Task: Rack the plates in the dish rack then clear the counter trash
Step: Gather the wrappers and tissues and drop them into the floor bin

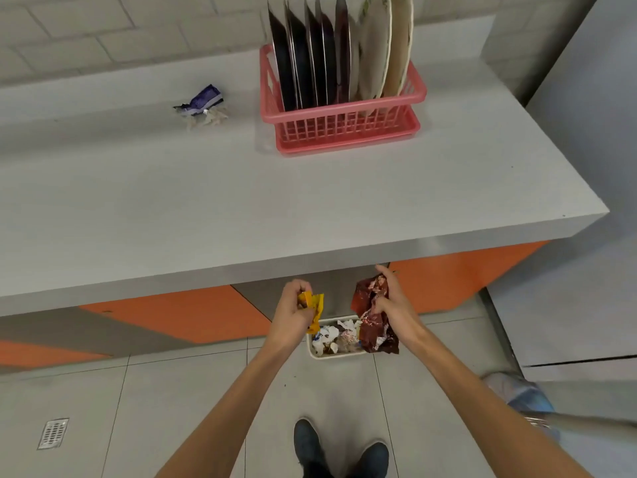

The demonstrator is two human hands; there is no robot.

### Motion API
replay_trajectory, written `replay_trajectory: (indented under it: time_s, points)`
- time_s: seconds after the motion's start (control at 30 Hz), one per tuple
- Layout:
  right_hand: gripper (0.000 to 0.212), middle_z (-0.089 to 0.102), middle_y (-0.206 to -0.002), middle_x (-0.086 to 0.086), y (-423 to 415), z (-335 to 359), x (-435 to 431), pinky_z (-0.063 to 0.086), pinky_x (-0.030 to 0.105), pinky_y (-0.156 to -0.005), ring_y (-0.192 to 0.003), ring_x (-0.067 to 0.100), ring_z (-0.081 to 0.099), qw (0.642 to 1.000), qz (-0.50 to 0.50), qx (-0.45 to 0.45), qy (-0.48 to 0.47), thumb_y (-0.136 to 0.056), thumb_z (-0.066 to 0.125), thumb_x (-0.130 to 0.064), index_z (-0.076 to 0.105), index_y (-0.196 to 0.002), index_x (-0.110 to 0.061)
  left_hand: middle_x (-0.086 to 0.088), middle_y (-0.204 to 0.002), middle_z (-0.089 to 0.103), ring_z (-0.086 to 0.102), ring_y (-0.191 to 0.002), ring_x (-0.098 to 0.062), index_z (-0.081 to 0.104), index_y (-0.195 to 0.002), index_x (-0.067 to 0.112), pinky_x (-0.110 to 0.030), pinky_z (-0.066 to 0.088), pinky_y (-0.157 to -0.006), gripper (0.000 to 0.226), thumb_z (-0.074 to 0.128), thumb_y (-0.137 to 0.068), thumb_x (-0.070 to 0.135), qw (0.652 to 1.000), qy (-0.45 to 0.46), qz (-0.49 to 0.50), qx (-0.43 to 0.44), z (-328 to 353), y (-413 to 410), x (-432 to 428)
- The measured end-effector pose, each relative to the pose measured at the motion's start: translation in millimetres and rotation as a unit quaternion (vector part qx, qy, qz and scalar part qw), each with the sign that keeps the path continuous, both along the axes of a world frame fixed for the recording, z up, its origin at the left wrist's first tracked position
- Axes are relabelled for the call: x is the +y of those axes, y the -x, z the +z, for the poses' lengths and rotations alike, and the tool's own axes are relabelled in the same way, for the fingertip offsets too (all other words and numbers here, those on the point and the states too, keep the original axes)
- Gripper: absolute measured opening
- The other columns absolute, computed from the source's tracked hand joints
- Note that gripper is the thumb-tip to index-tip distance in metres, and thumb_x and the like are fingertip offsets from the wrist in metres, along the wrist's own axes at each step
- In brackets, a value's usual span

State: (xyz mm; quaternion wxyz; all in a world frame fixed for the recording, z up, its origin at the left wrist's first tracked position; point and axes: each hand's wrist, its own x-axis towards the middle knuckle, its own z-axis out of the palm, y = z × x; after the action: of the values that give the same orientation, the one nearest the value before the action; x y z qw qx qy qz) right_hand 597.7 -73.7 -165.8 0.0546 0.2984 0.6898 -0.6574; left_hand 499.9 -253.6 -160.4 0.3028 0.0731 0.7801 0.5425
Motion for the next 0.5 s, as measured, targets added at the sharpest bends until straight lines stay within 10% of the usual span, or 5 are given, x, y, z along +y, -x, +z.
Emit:
replay_trajectory:
  time_s: [0.23, 0.5]
  points:
    - [0.102, 0.050, -0.139, -0.002, -19, -84, 2, 0.045, 0.038, -0.104, -0.121, 0.012, 0.052, 0.998, -0.058, -0.038, -0.002, -0.081, 0.076, -0.006, 0.011, -0.151, -0.044, -0.001, -0.105, 0.064, 0.063, -0.093, -0.017, 0.061, -0.107, 0.027, -0.020, 0.053, -0.065, 0.046, 0.067, -0.081, -0.011, 0.999, 0.014, -0.043, -0.026, -69, -2, -15]
    - [0.072, 0.064, -0.089, -0.006, -31, -205, 3, 0.049, 0.017, -0.072, -0.087, 0.008, 0.064, 0.991, -0.096, -0.062, -0.068, -0.076, 0.082, -0.029, 0.043, -0.136, -0.033, 0.013, -0.109, 0.065, 0.057, -0.104, -0.003, 0.056, -0.101, 0.037, -0.014, 0.050, -0.073, 0.044, 0.075, -0.081, 0.002, 0.996, 0.069, -0.058, 0.009, -182, 10, -2]
